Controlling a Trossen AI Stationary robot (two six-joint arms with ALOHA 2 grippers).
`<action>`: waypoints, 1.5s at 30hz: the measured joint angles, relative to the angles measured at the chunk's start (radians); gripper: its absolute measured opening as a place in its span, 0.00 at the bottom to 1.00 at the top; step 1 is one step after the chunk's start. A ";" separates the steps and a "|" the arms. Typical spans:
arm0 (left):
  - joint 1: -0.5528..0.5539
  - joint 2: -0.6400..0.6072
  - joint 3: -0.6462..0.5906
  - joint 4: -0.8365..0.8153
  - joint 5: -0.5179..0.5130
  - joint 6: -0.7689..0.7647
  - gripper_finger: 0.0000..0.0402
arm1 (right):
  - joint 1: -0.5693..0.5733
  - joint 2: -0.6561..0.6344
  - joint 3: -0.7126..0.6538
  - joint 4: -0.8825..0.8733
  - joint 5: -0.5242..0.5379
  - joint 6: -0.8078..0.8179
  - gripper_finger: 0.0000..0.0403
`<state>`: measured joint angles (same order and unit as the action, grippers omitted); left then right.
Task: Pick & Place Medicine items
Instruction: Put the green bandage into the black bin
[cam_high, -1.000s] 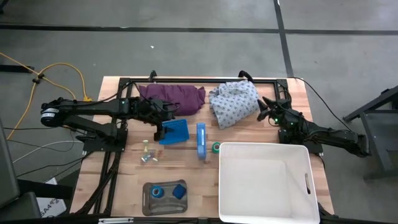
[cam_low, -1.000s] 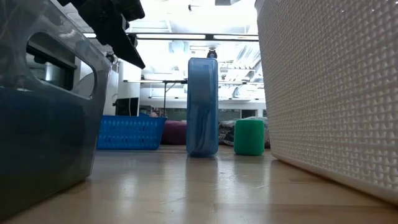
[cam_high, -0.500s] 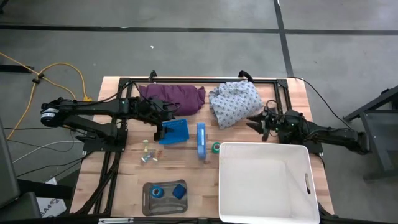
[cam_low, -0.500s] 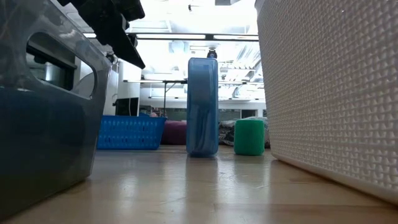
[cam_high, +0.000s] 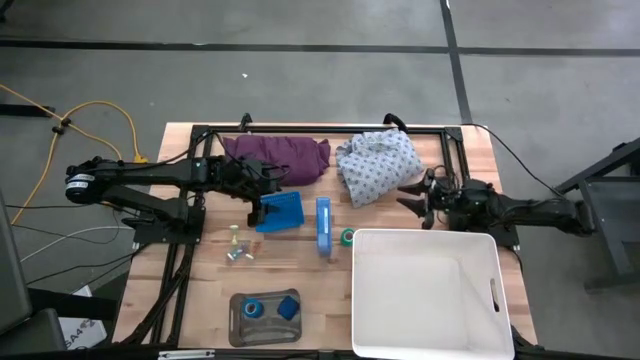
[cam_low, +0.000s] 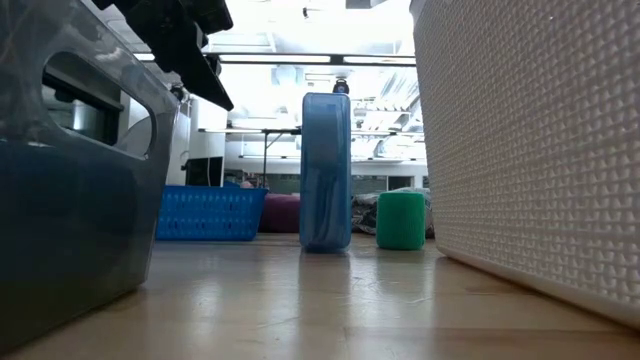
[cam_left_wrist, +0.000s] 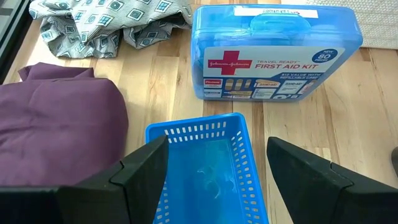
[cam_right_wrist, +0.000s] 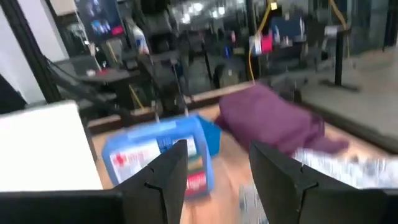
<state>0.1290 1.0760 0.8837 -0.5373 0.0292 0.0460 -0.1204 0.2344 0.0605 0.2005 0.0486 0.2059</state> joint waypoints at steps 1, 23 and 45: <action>0.000 0.000 0.000 0.000 0.000 0.000 0.66 | 0.004 -0.001 0.014 0.000 0.007 -0.014 0.40; 0.000 0.000 0.000 0.000 0.000 0.000 0.66 | 0.009 0.254 0.505 -0.182 0.029 -0.197 0.40; 0.000 0.000 0.000 0.001 0.000 0.000 0.66 | 0.009 0.857 0.900 -0.165 -0.061 -0.194 0.40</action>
<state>0.1290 1.0763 0.8837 -0.5365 0.0292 0.0460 -0.1112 1.0912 0.9602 0.0353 -0.0123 0.0118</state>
